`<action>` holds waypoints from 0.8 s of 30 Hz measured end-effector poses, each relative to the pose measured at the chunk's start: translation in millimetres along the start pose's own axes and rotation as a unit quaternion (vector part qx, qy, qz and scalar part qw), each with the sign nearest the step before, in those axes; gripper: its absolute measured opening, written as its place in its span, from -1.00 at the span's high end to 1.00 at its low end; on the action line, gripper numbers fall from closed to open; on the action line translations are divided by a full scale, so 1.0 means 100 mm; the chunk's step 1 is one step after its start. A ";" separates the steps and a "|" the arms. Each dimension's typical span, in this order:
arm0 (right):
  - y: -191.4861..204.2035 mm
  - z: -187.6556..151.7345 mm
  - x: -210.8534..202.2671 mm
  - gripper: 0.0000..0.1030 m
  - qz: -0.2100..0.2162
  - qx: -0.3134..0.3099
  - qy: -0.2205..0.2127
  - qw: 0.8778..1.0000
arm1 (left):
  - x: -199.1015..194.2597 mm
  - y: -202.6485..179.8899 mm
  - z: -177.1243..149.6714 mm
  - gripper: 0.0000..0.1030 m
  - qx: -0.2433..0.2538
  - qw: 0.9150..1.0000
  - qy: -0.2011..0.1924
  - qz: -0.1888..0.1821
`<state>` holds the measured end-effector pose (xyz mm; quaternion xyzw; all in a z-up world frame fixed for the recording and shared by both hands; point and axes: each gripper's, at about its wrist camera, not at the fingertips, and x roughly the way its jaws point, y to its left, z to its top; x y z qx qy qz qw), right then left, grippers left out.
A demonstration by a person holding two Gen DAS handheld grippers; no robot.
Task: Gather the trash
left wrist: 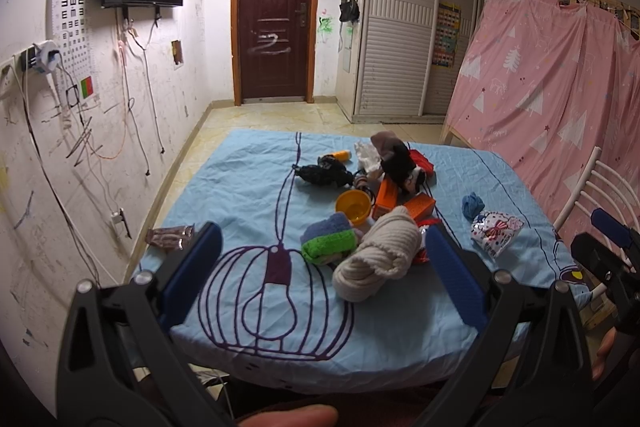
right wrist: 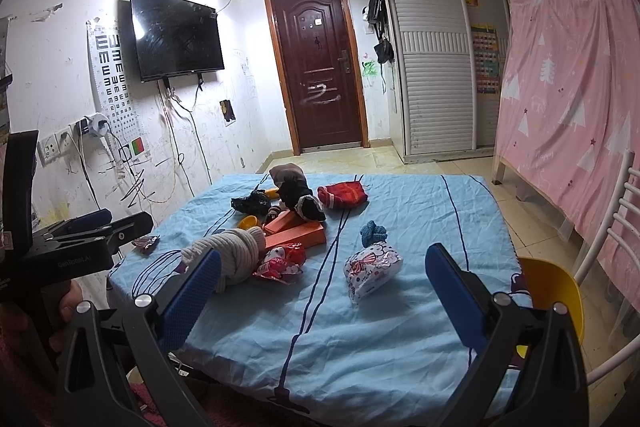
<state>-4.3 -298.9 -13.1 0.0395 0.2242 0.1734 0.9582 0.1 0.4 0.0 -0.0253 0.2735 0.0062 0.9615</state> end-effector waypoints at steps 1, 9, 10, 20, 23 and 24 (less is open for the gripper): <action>0.00 0.00 0.00 -0.84 0.000 0.000 0.000 1.000 | 0.00 0.00 0.00 -0.88 0.000 1.000 0.000 0.000; 0.00 -0.03 0.04 -0.84 0.001 0.000 0.002 1.000 | 0.00 0.00 0.00 -0.88 0.000 1.000 0.001 0.000; 0.00 -0.03 0.04 -0.84 0.001 0.000 0.002 1.000 | 0.00 0.00 0.00 -0.88 0.000 1.000 0.001 -0.001; -0.06 -0.08 0.16 -0.84 0.005 0.004 0.019 1.000 | 0.20 0.00 -0.16 -0.88 0.005 0.999 0.040 -0.013; -0.09 -0.13 0.26 -0.84 0.004 0.002 0.032 0.999 | 0.38 -0.04 -0.23 -0.88 0.013 0.997 0.071 -0.025; -0.10 -0.14 0.29 -0.84 0.002 0.001 0.037 0.999 | 0.41 -0.06 -0.24 -0.88 0.016 0.996 0.078 -0.027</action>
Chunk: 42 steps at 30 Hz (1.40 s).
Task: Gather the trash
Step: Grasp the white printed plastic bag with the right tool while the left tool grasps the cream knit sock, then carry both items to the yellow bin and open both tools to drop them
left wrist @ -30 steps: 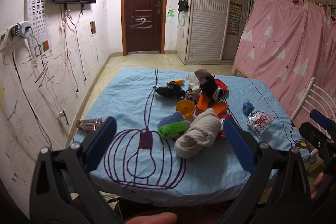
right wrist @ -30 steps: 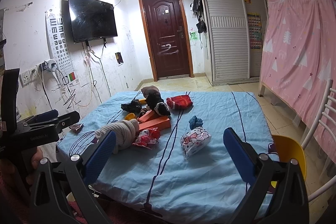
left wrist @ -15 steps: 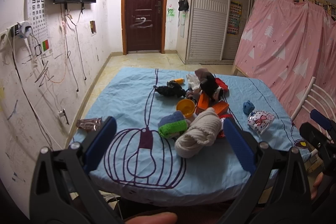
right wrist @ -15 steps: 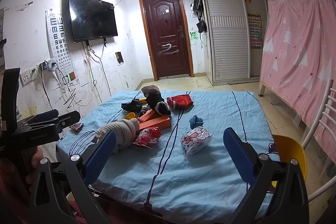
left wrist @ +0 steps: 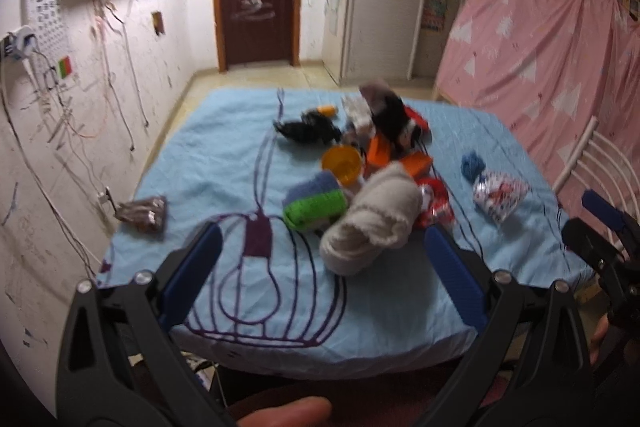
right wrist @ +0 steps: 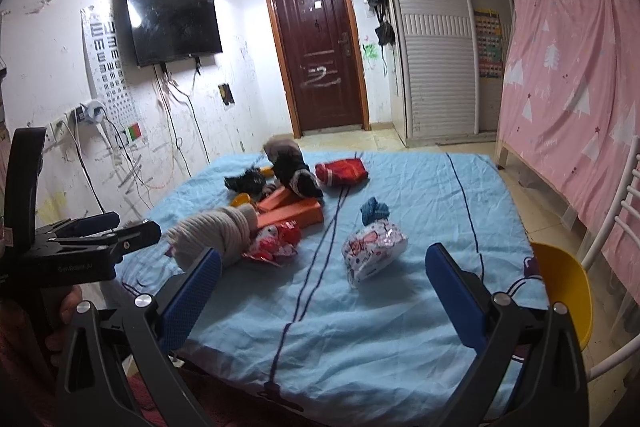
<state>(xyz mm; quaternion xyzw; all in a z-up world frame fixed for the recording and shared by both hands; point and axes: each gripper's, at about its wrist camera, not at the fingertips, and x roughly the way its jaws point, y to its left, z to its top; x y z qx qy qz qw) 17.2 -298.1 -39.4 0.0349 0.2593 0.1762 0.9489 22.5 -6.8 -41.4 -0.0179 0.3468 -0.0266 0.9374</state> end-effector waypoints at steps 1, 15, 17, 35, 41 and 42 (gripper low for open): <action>-0.01 -0.01 0.03 -0.84 0.000 0.000 0.003 1.000 | 0.06 -0.03 -0.02 -0.88 0.005 1.000 0.011 -0.005; -0.27 0.05 0.55 -0.84 0.004 0.024 0.044 0.999 | 0.44 -0.28 0.14 -0.54 0.054 0.998 0.041 -0.011; -0.33 0.05 0.65 -0.84 0.002 0.034 0.057 0.998 | 0.50 -0.30 0.14 -0.33 0.059 0.997 0.048 -0.016; -0.60 0.00 1.09 0.50 0.033 0.090 0.109 0.989 | 0.55 -0.24 0.14 0.31 0.047 0.995 0.048 -0.070; -0.58 0.10 0.89 0.50 0.031 0.078 0.073 0.994 | 0.40 -0.27 0.24 0.31 0.052 0.996 0.024 -0.069; -0.60 0.13 0.87 0.50 0.030 0.078 0.068 0.994 | 0.38 -0.30 0.28 0.31 0.054 0.996 0.021 -0.069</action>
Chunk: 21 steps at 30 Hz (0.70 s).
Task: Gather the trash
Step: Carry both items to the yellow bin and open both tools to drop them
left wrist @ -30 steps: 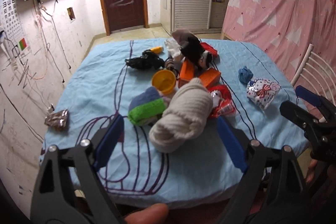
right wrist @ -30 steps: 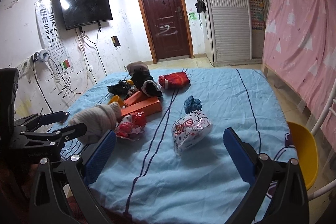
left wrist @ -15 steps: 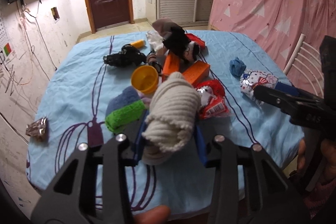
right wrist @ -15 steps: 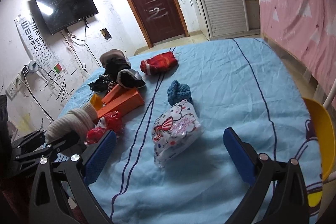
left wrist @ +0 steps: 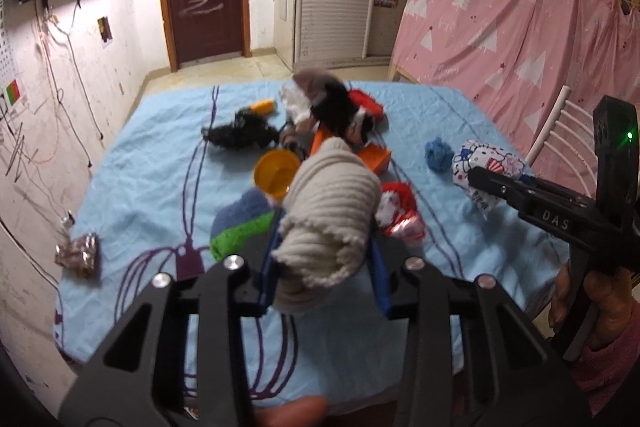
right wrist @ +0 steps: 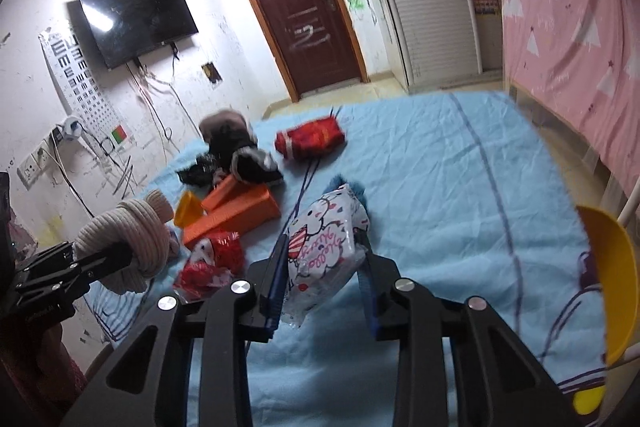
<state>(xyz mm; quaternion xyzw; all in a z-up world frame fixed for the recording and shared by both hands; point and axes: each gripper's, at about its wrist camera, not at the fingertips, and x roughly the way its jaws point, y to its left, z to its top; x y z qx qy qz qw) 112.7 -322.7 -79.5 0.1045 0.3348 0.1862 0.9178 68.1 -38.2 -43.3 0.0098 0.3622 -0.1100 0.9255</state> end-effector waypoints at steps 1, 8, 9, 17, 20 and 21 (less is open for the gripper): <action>-0.03 0.03 -0.06 0.50 -0.001 0.000 -0.009 1.000 | -0.02 -0.04 0.05 0.31 0.003 1.000 -0.004 0.000; -0.38 0.25 -0.47 0.50 -0.042 0.009 -0.071 0.997 | -0.12 -0.49 0.40 0.30 0.053 0.998 -0.038 -0.017; -0.45 0.28 -0.55 0.50 -0.049 0.013 -0.081 0.995 | -0.11 -0.57 0.44 0.30 0.062 0.997 -0.041 -0.022; -1.08 0.47 -1.17 0.50 -0.120 0.043 -0.163 0.978 | 0.08 -1.54 0.77 0.30 0.135 0.987 -0.049 -0.078; -1.37 0.46 -1.36 0.50 -0.144 0.060 -0.182 0.971 | 0.21 -1.97 0.89 0.30 0.158 0.980 -0.046 -0.110; -1.46 0.44 -1.40 0.50 -0.151 0.066 -0.185 0.969 | 0.27 -2.09 0.92 0.30 0.163 0.978 -0.041 -0.119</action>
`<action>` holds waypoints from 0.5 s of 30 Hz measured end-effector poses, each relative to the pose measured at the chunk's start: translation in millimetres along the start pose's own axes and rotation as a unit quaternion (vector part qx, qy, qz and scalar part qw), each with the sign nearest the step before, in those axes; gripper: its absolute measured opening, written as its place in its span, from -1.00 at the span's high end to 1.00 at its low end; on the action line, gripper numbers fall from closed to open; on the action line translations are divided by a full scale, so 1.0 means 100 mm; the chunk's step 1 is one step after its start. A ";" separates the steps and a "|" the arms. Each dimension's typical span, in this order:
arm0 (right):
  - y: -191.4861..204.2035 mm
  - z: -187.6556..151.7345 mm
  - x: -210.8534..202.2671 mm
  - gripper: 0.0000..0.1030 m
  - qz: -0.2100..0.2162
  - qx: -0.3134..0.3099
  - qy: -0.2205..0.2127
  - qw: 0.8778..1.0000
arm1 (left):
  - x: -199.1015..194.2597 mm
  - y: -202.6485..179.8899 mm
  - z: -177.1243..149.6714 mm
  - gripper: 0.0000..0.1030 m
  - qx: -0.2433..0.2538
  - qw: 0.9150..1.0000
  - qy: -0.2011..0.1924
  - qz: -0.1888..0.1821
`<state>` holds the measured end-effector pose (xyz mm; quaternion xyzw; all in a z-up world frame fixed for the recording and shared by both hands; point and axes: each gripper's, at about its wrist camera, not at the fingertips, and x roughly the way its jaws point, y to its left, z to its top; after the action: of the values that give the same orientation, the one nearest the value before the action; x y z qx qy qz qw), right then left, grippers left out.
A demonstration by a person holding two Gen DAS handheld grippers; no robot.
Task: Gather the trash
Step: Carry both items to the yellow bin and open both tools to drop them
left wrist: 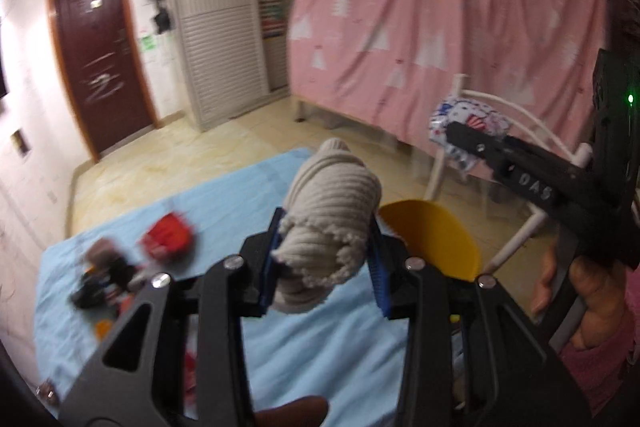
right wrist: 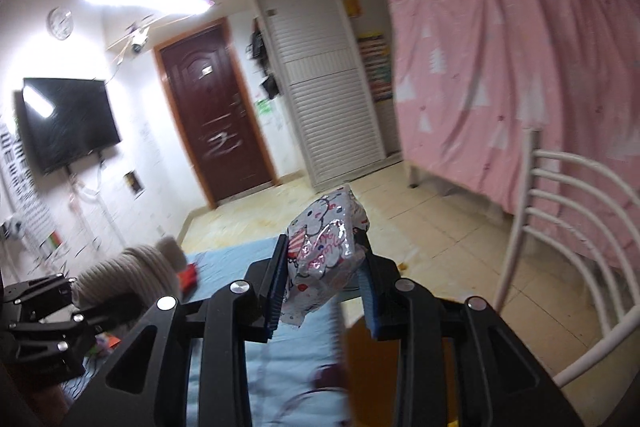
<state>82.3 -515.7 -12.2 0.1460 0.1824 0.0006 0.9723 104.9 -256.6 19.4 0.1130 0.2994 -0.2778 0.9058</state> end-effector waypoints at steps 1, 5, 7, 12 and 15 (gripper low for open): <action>-0.12 0.01 0.00 0.50 -0.009 0.007 -0.001 1.000 | 0.12 -0.12 0.08 0.30 0.004 1.000 0.007 -0.015; -0.52 -0.05 0.07 0.50 -0.034 0.037 0.006 0.999 | 0.50 -0.45 0.26 0.29 0.011 0.998 0.033 -0.049; -0.69 -0.09 0.14 0.50 -0.046 0.054 0.012 0.997 | 0.69 -0.59 0.33 0.29 0.012 0.997 0.048 -0.066; -0.92 -0.17 0.22 0.50 -0.062 0.079 0.023 0.995 | 0.98 -0.75 0.42 -0.34 0.005 0.995 0.067 -0.079; -0.95 -0.23 0.24 0.49 -0.065 0.083 0.029 0.994 | 0.99 -0.75 0.45 -0.34 -0.003 0.995 0.069 -0.073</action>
<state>91.6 -598.6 -67.8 0.2136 0.2191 -0.0730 0.9492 149.7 -377.7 -7.8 0.1073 0.3697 -0.3334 0.8606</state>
